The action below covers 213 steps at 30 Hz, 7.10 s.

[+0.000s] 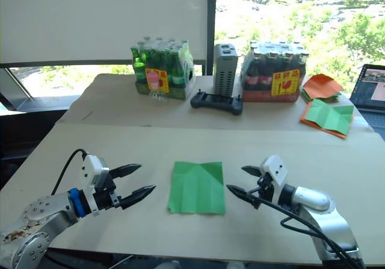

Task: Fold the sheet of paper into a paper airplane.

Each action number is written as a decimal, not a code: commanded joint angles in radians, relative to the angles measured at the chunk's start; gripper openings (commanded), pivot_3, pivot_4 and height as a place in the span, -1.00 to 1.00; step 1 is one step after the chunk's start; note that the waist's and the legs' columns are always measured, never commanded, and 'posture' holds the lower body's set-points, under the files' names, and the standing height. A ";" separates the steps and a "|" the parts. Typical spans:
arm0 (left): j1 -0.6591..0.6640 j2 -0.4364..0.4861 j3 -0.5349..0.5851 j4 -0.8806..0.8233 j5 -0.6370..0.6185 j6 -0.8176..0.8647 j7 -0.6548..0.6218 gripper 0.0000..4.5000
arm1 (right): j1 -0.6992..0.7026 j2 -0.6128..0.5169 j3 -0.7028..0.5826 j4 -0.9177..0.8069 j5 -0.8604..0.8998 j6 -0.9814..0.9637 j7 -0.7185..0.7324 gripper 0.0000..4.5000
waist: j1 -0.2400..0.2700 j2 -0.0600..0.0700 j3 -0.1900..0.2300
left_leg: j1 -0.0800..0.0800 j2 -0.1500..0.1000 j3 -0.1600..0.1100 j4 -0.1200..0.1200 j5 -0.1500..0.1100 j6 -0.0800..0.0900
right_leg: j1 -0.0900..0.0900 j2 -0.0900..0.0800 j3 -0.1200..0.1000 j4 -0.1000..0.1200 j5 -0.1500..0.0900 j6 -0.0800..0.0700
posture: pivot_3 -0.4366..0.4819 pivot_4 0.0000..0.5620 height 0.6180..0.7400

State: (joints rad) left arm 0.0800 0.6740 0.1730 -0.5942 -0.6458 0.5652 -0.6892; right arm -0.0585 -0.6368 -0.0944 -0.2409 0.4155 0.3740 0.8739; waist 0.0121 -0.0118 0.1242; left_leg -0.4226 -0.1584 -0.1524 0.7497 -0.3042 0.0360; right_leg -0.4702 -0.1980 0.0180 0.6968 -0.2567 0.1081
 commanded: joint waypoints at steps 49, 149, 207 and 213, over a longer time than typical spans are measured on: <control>-0.374 -0.133 -0.573 0.604 0.570 -0.373 -0.271 -1.00 | 0.131 -0.114 0.037 -0.213 0.041 0.146 0.053 -0.98 | 0.002 0.000 0.000 | 0.011 0.000 -0.001 -0.001 -0.002 0.003 | 0.013 -0.001 -0.002 -0.004 0.000 0.001 | -0.05 -0.47 -0.07; -0.340 -0.064 -0.465 0.575 0.512 -0.292 -0.297 -1.00 | -0.307 0.247 0.415 0.160 -0.236 0.048 -0.128 -0.98 | -0.008 -0.007 -0.003 | 0.016 0.000 -0.003 -0.004 -0.002 0.001 | 0.014 0.003 -0.002 -0.004 0.000 0.001 | -0.05 -0.47 -0.07; -0.329 -0.056 -0.467 0.547 0.531 -0.283 -0.299 -1.00 | -0.518 0.431 0.440 0.466 -0.402 0.007 -0.178 -0.98 | -0.026 -0.006 -0.003 | 0.018 0.000 -0.004 -0.005 -0.002 0.000 | 0.012 0.003 -0.002 -0.001 0.000 0.001 | -0.05 -0.47 -0.07; -0.333 -0.058 -0.470 0.551 0.533 -0.285 -0.301 -1.00 | -0.459 0.393 0.444 0.382 -0.399 0.041 -0.156 -0.98 | -0.025 -0.006 -0.003 | 0.018 0.000 -0.004 -0.005 -0.002 0.000 | 0.012 0.003 -0.002 -0.001 -0.001 0.001 | -0.05 -0.47 -0.07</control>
State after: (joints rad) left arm -0.2731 0.6000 -0.2668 -0.0747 -0.1546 0.2595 -0.9856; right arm -0.5323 -0.2330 0.3431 0.1661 0.0188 0.3856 0.7076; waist -0.0131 -0.0177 0.1215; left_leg -0.4043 -0.1584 -0.1563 0.7451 -0.3061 0.0363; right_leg -0.4581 -0.1946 0.0164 0.6956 -0.2572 0.1088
